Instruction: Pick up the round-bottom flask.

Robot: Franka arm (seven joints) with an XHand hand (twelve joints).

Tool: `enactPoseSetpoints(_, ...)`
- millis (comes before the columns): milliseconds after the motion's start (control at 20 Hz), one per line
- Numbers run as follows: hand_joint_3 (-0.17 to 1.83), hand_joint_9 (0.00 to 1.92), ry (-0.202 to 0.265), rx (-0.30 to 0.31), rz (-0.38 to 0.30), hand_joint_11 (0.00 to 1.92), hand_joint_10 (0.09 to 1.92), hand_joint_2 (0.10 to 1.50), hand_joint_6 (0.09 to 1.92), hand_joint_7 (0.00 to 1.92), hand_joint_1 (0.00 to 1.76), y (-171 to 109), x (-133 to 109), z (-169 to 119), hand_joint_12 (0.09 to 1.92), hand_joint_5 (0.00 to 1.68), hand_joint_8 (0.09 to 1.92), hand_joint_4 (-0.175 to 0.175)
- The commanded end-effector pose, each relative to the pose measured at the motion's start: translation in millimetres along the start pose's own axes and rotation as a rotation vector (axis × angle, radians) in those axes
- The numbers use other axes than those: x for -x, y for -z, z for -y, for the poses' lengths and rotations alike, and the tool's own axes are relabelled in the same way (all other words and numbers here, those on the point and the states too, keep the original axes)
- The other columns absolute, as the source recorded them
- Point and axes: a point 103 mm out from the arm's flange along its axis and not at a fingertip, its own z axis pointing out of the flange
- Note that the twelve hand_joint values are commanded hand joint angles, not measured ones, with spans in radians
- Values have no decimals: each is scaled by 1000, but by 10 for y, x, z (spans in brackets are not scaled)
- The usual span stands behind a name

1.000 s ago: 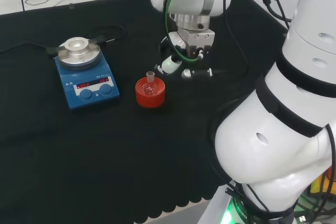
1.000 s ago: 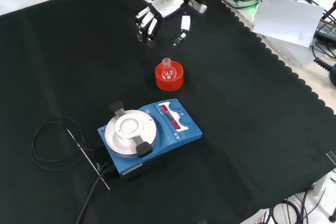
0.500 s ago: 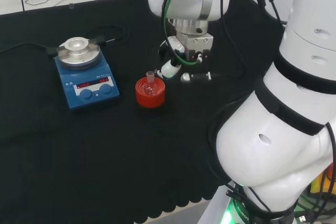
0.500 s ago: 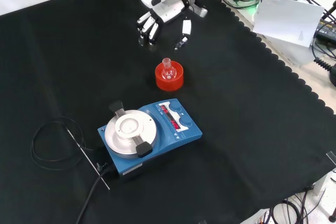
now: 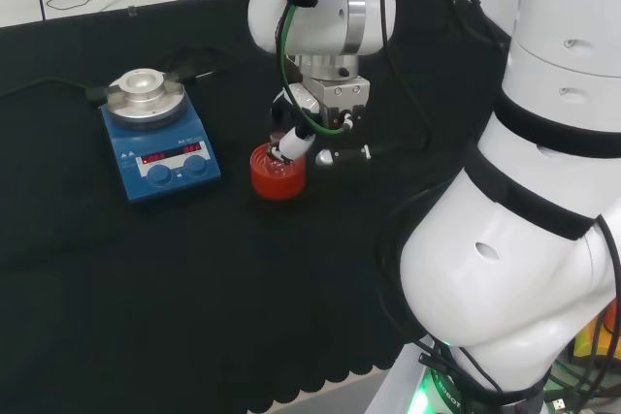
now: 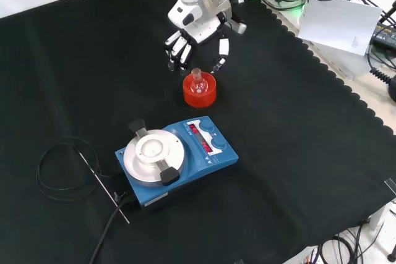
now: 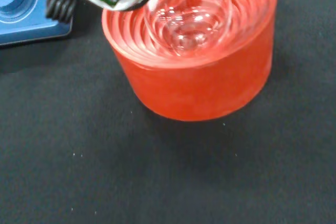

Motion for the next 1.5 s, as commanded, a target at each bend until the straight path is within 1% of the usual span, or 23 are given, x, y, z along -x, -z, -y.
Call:
enactPoseSetpoints(50, 710, 422, -7, 31, 13, 19, 680, 613, 553, 230, 929, -26, -12, -53, 1446, 586, 664, -40)
enactPoseSetpoints(200, 710, 422, -10, 37, 15, 20, 680, 614, 559, 226, 929, -22, 6, -80, 1446, 584, 663, -40)
enactPoseSetpoints(500, 709, 423, -14, 22, 15, 24, 680, 615, 573, 219, 928, -61, 27, -128, 1446, 593, 662, -42)
enactPoseSetpoints(700, 708, 423, -15, 18, 10, 27, 680, 618, 610, 218, 926, -72, 58, -134, 1445, 661, 662, -45)
enactPoseSetpoints(900, 706, 426, -11, 12, 17, 30, 681, 621, 672, 224, 923, -76, 41, -161, 1445, 789, 666, -58)
enactPoseSetpoints(1050, 705, 431, -7, 12, 23, 33, 683, 624, 701, 232, 922, -70, 30, -178, 1445, 848, 669, -66)
enactPoseSetpoints(1150, 704, 434, -6, 16, 19, 37, 683, 626, 711, 236, 922, -68, 49, -174, 1445, 864, 671, -72)
enactPoseSetpoints(1500, 697, 440, -13, -2, 25, 45, 683, 632, 728, 241, 926, -80, 29, -213, 1442, 870, 673, -78)
